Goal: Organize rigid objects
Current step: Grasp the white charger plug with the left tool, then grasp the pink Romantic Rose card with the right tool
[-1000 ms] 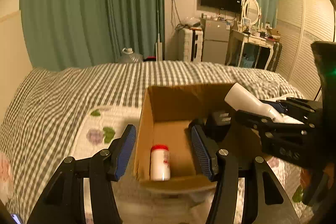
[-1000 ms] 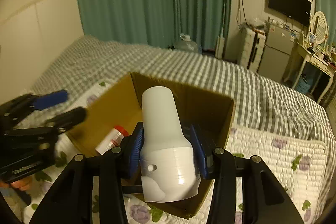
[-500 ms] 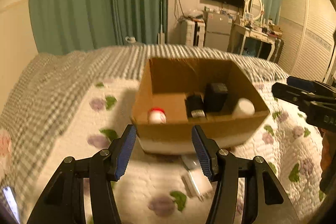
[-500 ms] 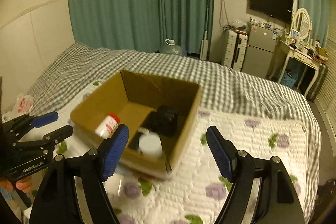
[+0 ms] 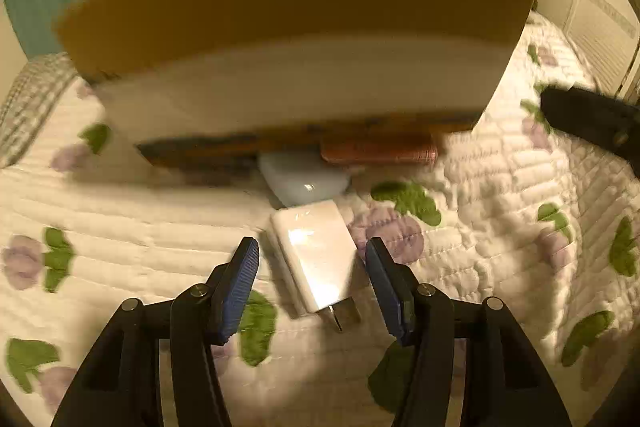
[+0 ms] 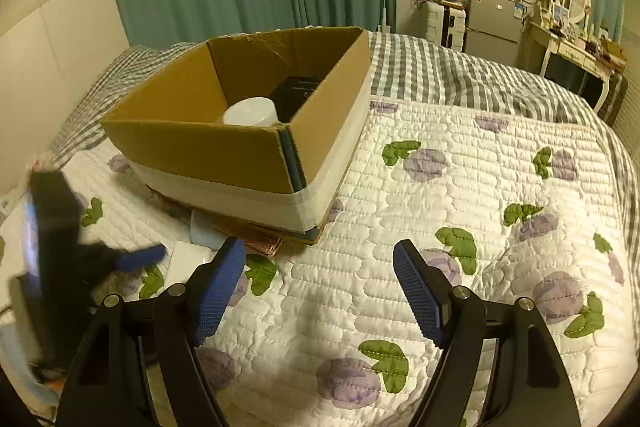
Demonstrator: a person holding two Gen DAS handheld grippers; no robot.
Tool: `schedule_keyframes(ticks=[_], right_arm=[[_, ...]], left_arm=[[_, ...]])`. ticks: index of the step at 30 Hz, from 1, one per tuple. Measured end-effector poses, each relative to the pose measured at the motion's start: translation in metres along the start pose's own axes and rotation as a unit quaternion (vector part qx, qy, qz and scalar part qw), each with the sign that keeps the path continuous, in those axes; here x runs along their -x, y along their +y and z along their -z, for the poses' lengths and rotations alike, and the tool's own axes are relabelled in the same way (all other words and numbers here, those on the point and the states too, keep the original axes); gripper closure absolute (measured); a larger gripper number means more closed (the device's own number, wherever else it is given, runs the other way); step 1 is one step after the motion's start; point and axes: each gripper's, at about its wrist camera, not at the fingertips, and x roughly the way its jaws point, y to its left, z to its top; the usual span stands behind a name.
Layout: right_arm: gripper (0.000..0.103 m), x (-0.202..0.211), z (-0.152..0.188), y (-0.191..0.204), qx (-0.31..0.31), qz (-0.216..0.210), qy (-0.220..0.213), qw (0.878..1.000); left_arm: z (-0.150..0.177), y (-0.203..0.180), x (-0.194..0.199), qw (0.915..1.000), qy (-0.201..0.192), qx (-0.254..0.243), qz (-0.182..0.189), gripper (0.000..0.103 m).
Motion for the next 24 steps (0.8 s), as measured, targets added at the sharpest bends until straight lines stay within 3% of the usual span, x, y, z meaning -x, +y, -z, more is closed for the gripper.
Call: schedule_keyframes(ticks=[4, 7, 12, 15, 17, 19, 21, 24], right_arm=[[0.027, -0.005, 0.002, 0.0, -0.005, -0.003, 0.007, 1.0], [0.027, -0.005, 0.002, 0.004, 0.0, -0.002, 0.007, 1.0], [0.027, -0.001, 0.002, 0.01, 0.009, -0.009, 0.001, 1.0], [0.027, -0.007, -0.002, 0.022, 0.021, -0.034, 0.013, 0.999], [0.036, -0.017, -0.004, 0.03, 0.026, -0.056, 0.031, 0.998], [0.052, -0.032, -0.006, 0.039, 0.024, -0.083, 0.052, 0.995], [0.057, -0.04, -0.006, 0.047, 0.029, -0.098, 0.061, 0.993], [0.067, -0.058, -0.012, 0.058, 0.039, -0.086, 0.063, 0.994]], left_arm=[[0.002, -0.011, -0.011, 0.9994, 0.006, -0.022, -0.025, 0.045], [0.003, -0.015, -0.01, 0.9992, 0.003, -0.028, -0.027, 0.05], [0.006, -0.004, 0.007, 0.9999, -0.007, -0.003, -0.013, 0.06], [0.006, 0.008, 0.021, 0.9996, -0.021, 0.014, -0.014, 0.061], [0.006, 0.018, 0.025, 0.9991, -0.021, 0.031, -0.02, 0.061], [0.006, 0.029, 0.029, 0.9984, -0.022, 0.048, -0.021, 0.061], [0.005, 0.04, 0.037, 0.9971, -0.029, 0.064, -0.029, 0.061], [0.003, 0.053, 0.05, 0.9947, -0.049, 0.08, -0.041, 0.061]])
